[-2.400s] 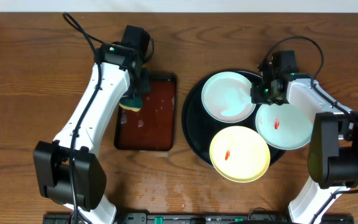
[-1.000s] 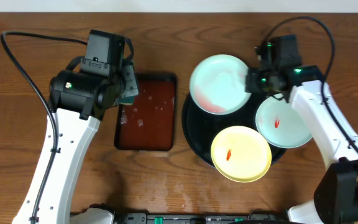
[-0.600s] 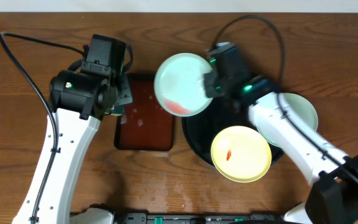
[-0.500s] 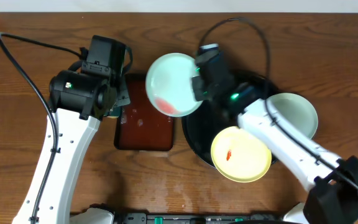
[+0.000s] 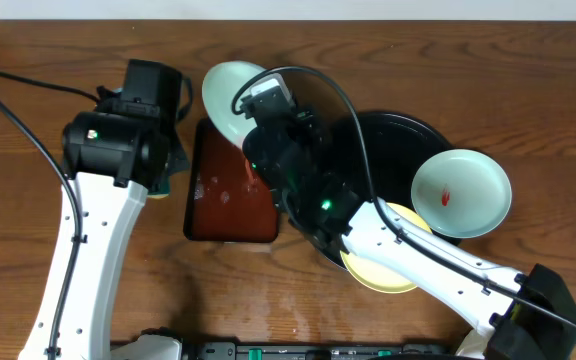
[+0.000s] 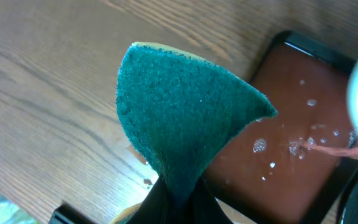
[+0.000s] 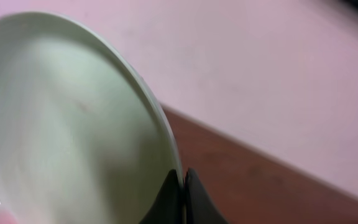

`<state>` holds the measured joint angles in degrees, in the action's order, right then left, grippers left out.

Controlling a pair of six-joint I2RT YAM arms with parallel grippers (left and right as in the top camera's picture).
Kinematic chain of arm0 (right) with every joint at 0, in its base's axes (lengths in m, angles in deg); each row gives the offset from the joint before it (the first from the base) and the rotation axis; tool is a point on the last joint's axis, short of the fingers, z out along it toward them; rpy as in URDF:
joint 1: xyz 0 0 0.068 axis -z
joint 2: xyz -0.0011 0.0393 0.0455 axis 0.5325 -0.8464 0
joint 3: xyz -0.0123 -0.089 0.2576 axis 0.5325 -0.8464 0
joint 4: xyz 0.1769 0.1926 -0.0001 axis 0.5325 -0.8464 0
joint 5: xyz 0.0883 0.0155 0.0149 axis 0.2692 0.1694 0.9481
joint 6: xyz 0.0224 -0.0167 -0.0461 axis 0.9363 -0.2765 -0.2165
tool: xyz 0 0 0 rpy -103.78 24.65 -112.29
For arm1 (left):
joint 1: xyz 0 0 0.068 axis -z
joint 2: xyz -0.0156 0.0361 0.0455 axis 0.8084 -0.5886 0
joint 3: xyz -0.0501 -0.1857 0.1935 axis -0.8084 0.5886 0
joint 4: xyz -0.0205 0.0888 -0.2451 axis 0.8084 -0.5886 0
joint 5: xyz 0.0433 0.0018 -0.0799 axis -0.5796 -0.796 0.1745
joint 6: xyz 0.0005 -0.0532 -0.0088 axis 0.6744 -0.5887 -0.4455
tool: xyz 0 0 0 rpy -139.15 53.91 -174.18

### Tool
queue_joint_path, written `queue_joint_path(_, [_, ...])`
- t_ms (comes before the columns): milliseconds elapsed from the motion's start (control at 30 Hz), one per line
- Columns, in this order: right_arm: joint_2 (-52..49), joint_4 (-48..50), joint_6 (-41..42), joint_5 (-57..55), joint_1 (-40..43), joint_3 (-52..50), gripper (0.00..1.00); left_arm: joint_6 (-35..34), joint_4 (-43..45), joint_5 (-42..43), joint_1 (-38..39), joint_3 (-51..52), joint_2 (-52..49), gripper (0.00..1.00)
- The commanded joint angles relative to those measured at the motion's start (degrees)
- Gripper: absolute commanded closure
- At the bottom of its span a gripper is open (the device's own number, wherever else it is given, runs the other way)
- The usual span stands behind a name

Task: Clean dirty plates on tray and stack at the side
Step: 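Lift the top white plate with the right gripper and carry it leftward, then swing the white plate right and set it on the table at right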

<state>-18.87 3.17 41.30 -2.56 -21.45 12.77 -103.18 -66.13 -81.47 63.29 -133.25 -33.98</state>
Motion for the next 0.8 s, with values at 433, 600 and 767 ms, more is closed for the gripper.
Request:
queue_joint_path(433, [0.50,8.50,-15.21,-7.15,-3.54,1.31,0.99,-1.22,-0.11,-0.31,-0.81,0.13,0.31,0.92])
queue_joint_path(600, [-0.24,6.43,-8.28,-5.79,-2.91,1.31,0.99,-1.22,-0.11,-0.31,-0.81,0.13,0.31,0.92])
queue_joint_path(767, [-0.24,-6.49,9.42,11.17,-0.17,1.31,0.99,-1.22,0.07,-0.24,-0.81,0.13,0.31,0.92])
